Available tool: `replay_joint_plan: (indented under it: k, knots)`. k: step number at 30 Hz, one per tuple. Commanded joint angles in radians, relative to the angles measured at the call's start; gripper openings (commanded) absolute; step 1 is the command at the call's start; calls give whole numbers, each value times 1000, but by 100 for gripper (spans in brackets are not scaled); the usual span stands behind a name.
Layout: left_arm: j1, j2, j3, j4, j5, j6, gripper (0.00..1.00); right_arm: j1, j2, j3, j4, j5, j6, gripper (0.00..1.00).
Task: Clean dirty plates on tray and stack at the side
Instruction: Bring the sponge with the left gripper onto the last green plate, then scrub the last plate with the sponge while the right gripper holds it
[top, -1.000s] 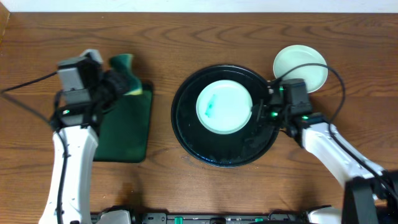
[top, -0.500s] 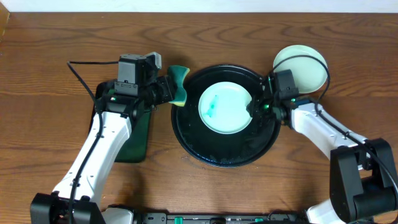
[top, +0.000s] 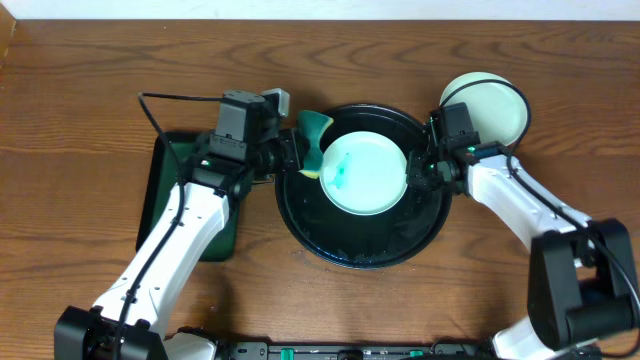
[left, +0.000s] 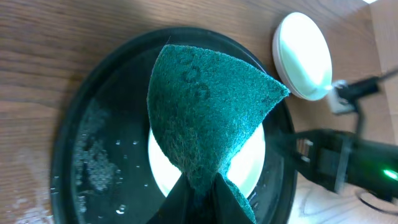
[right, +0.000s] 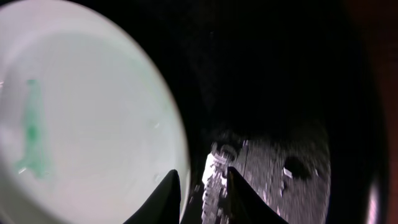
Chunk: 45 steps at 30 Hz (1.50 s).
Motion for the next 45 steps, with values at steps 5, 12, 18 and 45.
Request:
replay_joint_plan:
  k: [5, 12, 18, 45]
  knots:
    - [-81, 50, 5, 40, -61, -125, 7, 2, 137, 17, 51, -66, 17, 20]
    - [-203, 212, 5, 159, -117, -232, 7, 1, 152, 17, 55, -48, 16, 4]
    - [-316, 362, 5, 283, -323, -233, 7, 2, 152, 17, 50, -37, 16, 1]
    - [-402, 423, 32, 277, -1127, 70, 8, 2, 152, 17, 31, -41, 16, 1]
